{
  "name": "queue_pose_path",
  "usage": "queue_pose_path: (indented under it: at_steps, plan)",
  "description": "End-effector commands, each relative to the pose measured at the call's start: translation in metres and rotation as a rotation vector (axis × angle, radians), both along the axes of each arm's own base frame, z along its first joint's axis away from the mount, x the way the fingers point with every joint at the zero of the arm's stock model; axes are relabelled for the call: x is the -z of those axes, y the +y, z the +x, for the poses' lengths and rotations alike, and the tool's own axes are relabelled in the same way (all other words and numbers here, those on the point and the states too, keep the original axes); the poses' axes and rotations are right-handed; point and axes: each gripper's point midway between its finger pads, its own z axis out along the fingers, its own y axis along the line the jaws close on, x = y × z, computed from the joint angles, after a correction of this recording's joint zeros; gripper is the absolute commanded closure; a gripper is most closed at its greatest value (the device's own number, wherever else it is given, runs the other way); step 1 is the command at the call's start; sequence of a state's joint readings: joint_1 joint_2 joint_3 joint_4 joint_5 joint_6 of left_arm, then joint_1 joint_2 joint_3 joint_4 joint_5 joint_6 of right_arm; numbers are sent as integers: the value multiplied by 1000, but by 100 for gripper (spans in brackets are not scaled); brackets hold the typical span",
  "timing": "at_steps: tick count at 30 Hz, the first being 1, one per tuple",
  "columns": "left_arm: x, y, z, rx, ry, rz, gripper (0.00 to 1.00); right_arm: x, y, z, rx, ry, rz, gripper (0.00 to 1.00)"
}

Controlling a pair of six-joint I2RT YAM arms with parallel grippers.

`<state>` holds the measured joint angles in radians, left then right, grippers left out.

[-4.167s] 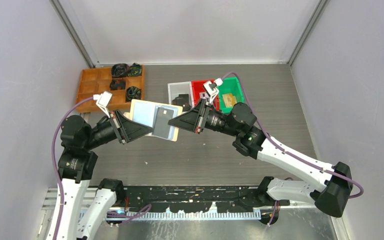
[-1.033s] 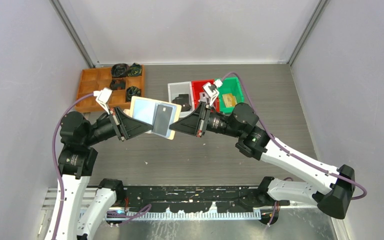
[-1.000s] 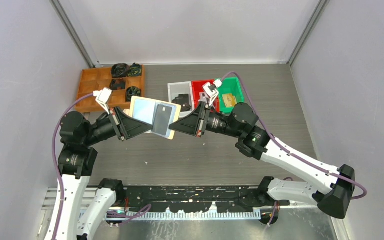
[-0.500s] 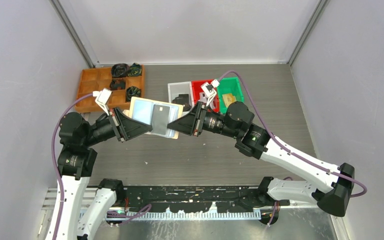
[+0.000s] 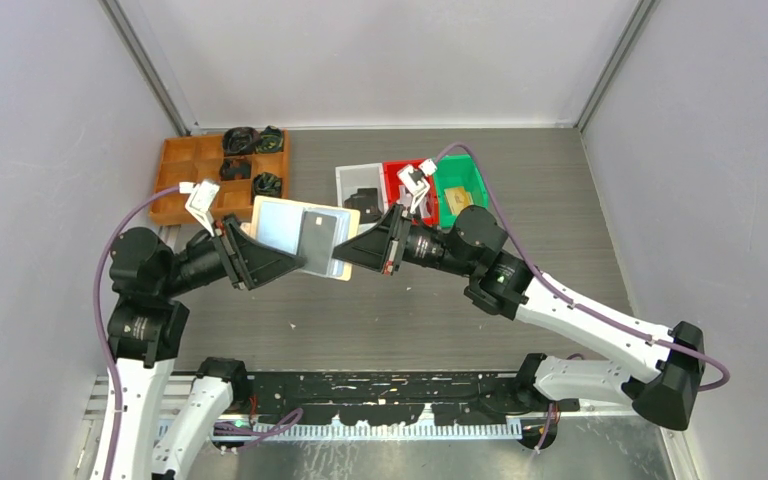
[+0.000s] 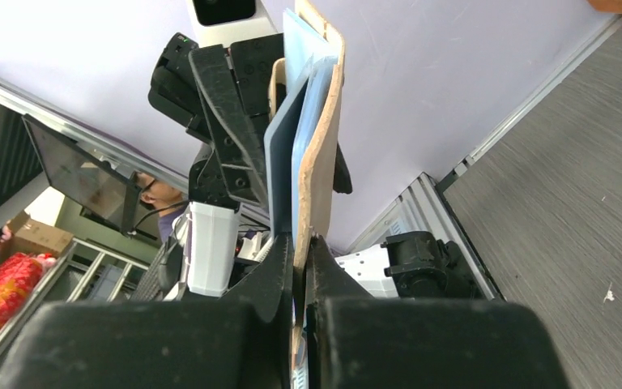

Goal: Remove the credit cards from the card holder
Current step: Remove the credit card from the card holder.

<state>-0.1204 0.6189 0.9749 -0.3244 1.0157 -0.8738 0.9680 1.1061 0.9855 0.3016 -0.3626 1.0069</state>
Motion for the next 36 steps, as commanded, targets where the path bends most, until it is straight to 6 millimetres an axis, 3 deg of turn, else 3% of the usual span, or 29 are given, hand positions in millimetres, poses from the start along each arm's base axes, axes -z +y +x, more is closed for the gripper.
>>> queue_pose_path:
  at_steps: [1,6,11,13,16,22,28,36]
  plan:
    - [-8,2,-6,-4,-73,36,52,-29,-9,-3,30,-74,41,99]
    - [-6,3,-7,-15,-108,53,42,-12,-12,12,134,-90,-122,99]
    - [17,7,-3,-36,-160,123,35,22,-1,19,224,-119,-401,99]
    - [29,8,1,-37,-163,150,36,27,4,22,251,-140,-471,99]
    - [40,7,5,-20,-144,162,36,30,10,21,274,-168,-544,99]
    - [38,3,-4,38,-152,150,36,29,12,23,327,-217,-639,99]
    - [43,4,-8,45,-162,161,45,20,16,17,317,-229,-604,99]
    - [54,4,-11,56,-149,168,34,28,15,18,416,-313,-780,99]
